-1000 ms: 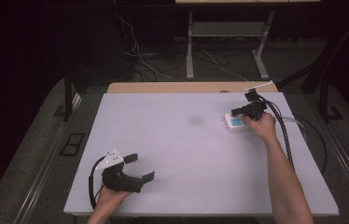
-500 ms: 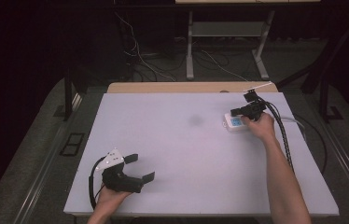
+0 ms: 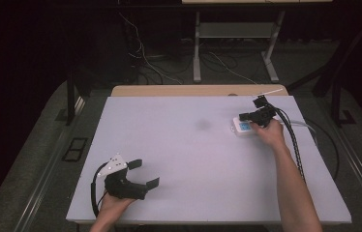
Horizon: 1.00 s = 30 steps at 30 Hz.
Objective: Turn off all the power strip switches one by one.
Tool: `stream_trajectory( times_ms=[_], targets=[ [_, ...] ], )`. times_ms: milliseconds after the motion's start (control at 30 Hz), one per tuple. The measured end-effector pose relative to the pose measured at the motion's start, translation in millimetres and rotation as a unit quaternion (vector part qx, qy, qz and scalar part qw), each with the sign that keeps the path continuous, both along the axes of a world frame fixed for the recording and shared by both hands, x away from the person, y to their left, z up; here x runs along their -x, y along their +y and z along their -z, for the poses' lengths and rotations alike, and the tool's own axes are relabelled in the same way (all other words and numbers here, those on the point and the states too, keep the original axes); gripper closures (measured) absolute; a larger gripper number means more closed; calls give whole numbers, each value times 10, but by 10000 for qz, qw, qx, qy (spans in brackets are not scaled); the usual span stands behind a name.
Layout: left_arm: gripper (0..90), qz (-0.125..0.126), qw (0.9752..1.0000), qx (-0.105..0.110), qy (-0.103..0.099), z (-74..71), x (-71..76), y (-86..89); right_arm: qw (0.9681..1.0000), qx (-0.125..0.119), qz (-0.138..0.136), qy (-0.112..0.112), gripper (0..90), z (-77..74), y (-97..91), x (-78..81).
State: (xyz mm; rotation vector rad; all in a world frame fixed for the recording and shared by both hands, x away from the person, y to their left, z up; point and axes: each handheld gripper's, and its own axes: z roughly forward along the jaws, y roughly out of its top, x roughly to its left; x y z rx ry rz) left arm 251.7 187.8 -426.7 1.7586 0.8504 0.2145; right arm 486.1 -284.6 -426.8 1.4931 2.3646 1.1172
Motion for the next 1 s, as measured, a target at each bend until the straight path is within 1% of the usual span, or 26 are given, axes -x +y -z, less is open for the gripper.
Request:
stream_trajectory(
  times_ms=[67,200,233,300,333,400,500,533,600,767,1000],
  targets=[
    [0,12,10000,-8,0,-1,-2,-5,10000,53,-26,-1,900,-8,9,-10],
    [0,32,10000,-29,1,2,-2,-12,10000,-25,20,44,900,-5,-4,-12],
    [0,27,10000,-27,6,3,-3,-11,10000,-16,24,67,900,-9,-2,-15],
    [0,21,10000,-19,0,2,-5,-7,9998,-77,56,166,900,-15,-24,-28],
    [0,16,10000,-14,2,2,-5,-6,9998,-77,56,166,900,-15,-24,-28],
    [0,16,10000,-13,3,1,-9,-3,9995,-142,142,259,900,-14,-87,-29],
    [0,14,10000,1,8,3,-12,-5,9991,-212,198,315,900,-20,-141,-29],
    [0,15,10000,-3,10,5,-14,-6,9991,-159,231,314,900,-31,-162,-28],
    [0,18,10000,-11,19,6,-19,-11,9990,-164,186,377,900,-39,-185,-26],
    [0,15,10000,-3,17,4,-17,-12,9987,-270,147,410,900,-32,-206,-25],
    [0,19,10000,3,16,4,-18,-1,9991,-253,38,332,900,-111,-168,-18]
  ],
)
